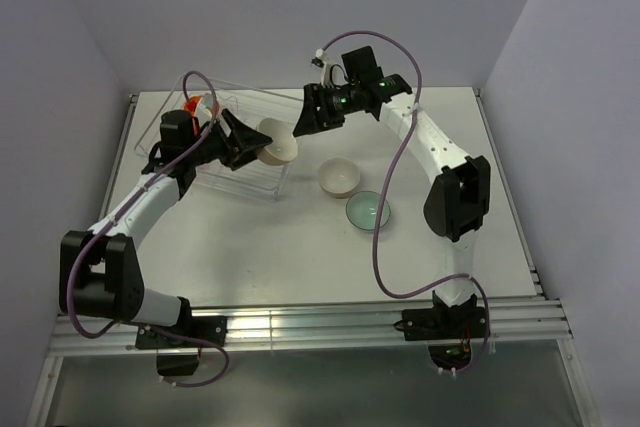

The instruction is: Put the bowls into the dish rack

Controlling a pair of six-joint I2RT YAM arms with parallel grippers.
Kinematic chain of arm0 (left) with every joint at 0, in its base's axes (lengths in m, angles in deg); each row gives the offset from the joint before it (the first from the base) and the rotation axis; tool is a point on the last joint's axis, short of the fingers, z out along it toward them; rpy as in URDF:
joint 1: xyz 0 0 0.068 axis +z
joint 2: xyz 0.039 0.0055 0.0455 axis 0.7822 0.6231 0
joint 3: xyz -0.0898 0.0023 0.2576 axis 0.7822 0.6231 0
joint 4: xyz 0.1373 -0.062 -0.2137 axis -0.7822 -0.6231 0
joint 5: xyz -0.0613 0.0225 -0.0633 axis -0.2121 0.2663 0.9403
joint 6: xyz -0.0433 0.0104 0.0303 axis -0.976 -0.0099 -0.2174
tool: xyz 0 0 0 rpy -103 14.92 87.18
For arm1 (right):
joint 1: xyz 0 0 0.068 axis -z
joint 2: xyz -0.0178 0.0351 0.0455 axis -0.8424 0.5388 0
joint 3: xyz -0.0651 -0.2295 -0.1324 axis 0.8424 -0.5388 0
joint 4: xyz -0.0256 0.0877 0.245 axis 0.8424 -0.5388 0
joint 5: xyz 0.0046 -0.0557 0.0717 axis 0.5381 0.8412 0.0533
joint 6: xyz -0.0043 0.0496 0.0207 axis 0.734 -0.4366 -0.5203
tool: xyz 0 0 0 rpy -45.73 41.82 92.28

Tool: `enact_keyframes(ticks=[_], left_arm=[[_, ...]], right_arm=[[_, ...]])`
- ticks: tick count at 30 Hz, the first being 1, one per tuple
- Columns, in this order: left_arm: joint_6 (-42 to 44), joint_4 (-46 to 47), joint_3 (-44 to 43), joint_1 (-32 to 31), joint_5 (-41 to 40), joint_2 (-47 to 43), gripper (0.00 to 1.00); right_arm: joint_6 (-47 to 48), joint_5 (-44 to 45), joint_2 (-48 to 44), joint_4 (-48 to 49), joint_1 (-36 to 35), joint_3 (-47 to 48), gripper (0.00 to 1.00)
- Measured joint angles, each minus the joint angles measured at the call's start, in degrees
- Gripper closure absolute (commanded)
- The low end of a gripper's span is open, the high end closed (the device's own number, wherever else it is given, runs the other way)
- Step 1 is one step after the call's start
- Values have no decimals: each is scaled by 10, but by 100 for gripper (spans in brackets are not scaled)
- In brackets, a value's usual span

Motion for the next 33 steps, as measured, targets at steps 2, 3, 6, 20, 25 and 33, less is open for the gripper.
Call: enact_keyframes(ticks=[2, 3, 6, 20, 25, 33], left_arm=[[17, -16, -11, 8, -7, 12, 100], [30, -28, -20, 12, -10, 20, 100], [67, -60, -52, 23, -29, 42, 100], [291, -210, -249, 35, -174, 161, 100], [359, -252, -291, 36, -206, 209, 100], [463, -298, -362, 36, -218, 288, 100]], right_arm=[[0, 2, 0, 0, 0, 0, 31], [0, 4, 0, 1, 0, 0, 21], [-4, 11, 0, 1, 0, -1, 7], [-8, 24, -14, 5, 14, -17, 5], [-6, 25, -25, 5, 23, -34, 4], [5, 26, -26, -2, 27, -47, 4]])
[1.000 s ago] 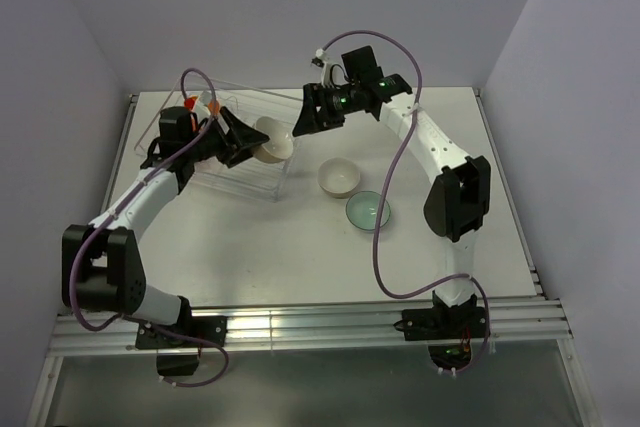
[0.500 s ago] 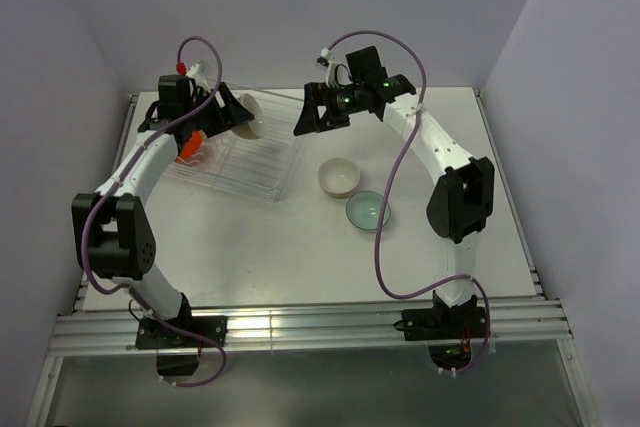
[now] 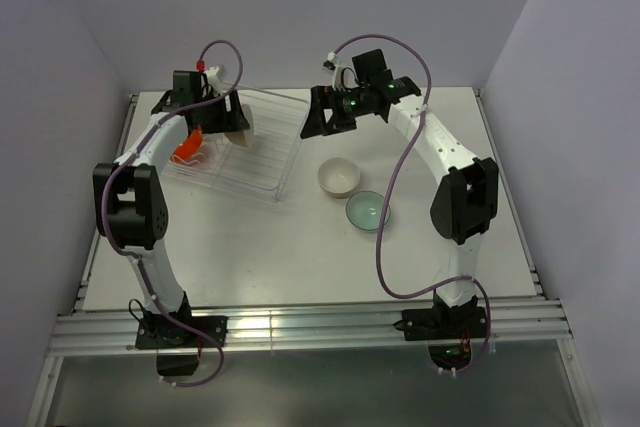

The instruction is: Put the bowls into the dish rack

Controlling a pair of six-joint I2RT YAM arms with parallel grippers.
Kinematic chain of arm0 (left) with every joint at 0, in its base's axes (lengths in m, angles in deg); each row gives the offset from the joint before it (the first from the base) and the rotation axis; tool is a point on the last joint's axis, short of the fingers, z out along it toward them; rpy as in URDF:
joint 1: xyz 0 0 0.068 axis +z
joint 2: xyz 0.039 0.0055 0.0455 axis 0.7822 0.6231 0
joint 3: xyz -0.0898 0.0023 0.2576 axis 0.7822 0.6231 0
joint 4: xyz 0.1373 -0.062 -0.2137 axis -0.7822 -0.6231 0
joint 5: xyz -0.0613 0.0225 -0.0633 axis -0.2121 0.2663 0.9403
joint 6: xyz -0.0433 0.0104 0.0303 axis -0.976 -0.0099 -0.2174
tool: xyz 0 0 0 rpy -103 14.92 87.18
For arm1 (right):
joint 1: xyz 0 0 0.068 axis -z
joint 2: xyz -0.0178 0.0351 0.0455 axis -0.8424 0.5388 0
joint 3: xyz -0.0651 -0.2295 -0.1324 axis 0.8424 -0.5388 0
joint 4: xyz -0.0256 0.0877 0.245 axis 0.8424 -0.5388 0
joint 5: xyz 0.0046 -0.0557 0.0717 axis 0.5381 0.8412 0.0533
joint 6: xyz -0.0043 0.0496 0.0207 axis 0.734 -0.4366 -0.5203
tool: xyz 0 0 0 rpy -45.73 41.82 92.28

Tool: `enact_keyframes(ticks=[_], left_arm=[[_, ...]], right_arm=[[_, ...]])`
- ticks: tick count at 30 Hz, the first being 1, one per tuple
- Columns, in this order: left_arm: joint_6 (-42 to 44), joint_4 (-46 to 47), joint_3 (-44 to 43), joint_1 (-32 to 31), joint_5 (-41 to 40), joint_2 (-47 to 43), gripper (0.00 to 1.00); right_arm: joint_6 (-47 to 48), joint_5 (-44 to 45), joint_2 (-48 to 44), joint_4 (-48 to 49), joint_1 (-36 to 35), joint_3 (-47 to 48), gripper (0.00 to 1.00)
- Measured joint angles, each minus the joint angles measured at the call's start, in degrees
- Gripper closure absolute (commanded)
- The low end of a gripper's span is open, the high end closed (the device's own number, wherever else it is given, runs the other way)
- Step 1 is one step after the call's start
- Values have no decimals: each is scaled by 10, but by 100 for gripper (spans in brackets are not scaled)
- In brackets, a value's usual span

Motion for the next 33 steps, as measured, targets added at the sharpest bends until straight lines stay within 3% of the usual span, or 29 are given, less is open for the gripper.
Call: enact_keyframes(ticks=[16, 33], left_arm=[[160, -27, -39, -58, -132, 27, 100], [239, -29, -72, -121, -293, 73, 100]], right_arm=[[7, 0, -1, 0, 8, -11, 4], [16, 0, -13, 0, 24, -45, 4]])
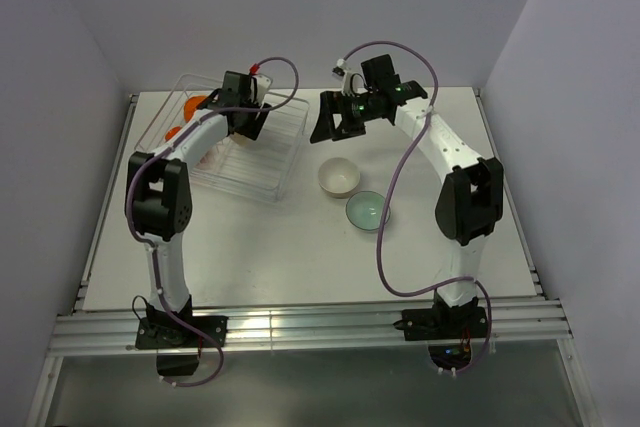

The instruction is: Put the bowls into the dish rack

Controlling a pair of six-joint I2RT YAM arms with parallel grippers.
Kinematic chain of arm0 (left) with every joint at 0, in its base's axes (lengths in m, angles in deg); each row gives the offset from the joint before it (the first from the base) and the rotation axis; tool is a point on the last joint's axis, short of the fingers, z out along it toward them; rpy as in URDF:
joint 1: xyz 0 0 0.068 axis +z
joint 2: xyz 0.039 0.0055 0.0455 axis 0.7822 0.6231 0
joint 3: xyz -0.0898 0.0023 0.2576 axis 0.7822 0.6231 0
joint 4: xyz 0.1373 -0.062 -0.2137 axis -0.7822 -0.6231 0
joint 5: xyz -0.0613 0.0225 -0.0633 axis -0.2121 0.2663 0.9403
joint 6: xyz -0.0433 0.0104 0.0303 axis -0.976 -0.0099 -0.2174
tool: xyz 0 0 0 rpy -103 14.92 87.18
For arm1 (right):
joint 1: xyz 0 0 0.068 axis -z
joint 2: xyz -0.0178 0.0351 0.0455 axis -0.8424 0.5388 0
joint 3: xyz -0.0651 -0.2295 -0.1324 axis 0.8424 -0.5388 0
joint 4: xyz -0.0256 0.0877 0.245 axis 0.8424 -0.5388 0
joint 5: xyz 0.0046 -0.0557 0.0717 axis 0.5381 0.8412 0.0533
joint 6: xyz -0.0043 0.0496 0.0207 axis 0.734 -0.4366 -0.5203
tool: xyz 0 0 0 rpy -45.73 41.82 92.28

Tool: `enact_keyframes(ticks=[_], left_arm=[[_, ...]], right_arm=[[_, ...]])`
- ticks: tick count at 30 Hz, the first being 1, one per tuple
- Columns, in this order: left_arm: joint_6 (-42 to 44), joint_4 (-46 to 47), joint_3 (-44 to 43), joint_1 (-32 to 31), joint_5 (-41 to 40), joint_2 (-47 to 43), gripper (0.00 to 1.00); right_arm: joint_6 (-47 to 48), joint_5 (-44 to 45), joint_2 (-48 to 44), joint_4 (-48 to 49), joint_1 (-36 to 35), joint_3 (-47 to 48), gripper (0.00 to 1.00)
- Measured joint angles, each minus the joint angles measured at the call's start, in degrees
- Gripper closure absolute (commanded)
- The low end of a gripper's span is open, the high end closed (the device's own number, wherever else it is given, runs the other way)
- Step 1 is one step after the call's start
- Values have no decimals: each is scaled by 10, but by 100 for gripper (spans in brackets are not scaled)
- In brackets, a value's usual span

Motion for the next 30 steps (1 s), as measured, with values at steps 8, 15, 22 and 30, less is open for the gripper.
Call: enact_keyframes(ticks=[8, 15, 22, 30], left_arm=[[18, 1, -25, -12, -35, 24, 87], [25, 1, -45, -21, -37, 39, 41], [26, 5, -56, -28, -39, 50, 11], [26, 10, -56, -37, -39, 61, 5]], right_arm=[[2, 0, -19, 0, 6, -15, 3], [5, 0, -31, -1, 23, -20, 3], [13, 0, -35, -2, 34, -21, 3], [17, 0, -35, -7, 35, -21, 3]])
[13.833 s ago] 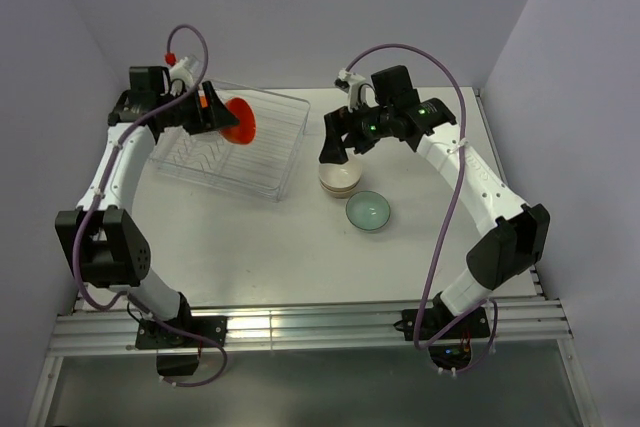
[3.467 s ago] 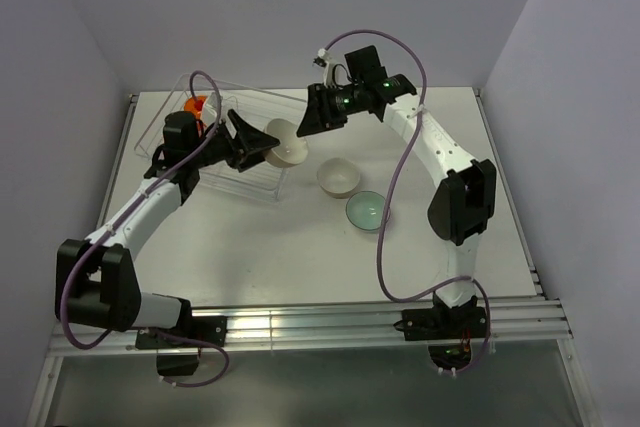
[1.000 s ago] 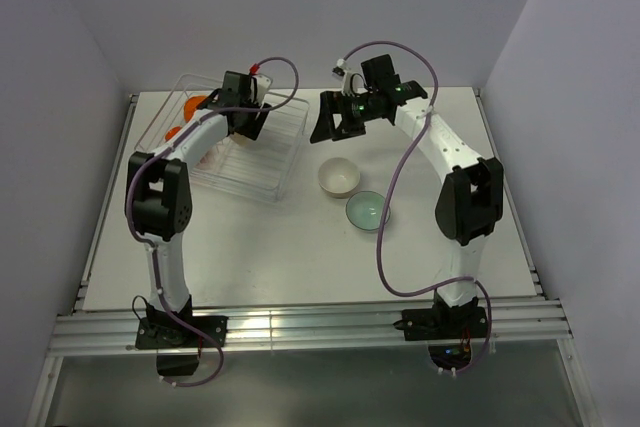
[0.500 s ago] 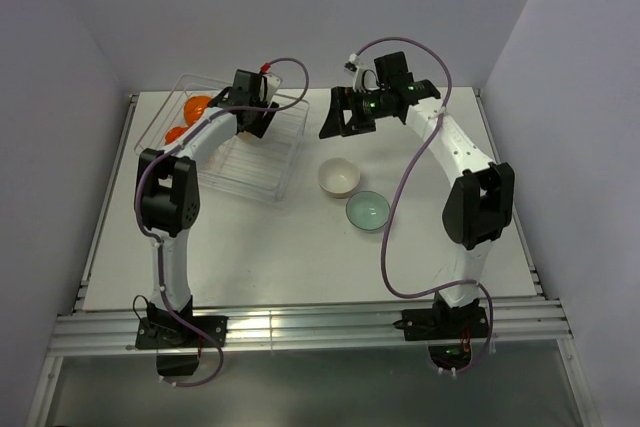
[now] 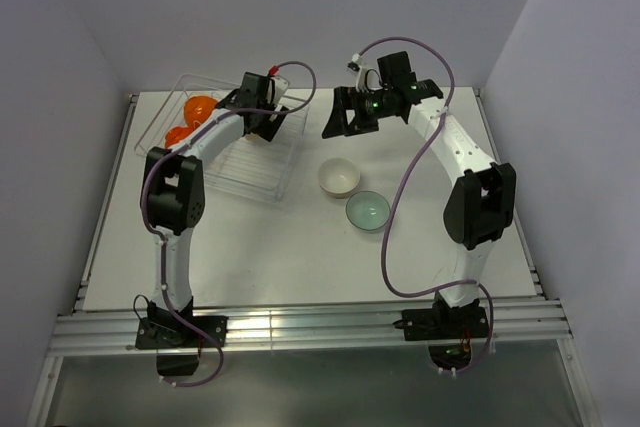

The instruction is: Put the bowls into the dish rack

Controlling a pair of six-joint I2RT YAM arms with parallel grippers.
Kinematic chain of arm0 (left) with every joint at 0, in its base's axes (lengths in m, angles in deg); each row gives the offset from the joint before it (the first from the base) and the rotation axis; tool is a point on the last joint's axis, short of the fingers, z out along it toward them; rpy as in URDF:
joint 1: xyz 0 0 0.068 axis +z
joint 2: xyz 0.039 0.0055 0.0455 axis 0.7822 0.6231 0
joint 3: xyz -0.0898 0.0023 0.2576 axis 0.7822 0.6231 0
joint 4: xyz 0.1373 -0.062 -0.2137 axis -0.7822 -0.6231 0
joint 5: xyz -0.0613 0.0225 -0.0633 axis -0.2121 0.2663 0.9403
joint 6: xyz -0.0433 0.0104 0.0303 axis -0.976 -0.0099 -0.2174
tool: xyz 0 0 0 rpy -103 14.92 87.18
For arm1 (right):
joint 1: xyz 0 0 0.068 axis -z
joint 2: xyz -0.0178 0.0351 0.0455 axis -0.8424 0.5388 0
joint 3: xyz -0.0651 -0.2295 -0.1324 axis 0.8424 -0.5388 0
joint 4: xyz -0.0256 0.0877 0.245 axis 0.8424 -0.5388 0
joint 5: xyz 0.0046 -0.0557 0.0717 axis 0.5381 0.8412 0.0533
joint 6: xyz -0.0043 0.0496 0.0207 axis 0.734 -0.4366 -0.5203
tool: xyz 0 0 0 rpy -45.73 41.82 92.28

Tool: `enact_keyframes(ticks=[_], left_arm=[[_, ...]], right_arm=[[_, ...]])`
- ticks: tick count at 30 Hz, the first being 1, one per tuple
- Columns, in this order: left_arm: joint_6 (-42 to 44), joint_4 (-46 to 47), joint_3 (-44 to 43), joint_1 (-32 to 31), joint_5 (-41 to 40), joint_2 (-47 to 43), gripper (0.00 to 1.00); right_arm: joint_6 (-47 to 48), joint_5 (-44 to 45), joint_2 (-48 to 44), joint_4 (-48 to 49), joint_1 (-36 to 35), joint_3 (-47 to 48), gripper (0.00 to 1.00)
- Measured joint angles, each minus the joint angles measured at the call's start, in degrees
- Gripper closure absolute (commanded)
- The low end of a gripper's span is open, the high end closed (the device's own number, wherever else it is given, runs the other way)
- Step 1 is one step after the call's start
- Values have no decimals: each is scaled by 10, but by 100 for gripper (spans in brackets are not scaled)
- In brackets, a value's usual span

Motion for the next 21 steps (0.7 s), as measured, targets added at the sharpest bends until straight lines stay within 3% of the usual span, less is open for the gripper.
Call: enact_keyframes(ticks=[21], left_arm=[[-13, 3, -23, -3, -35, 29, 1]], right_arm=[[13, -2, 0, -13, 1, 0, 2]])
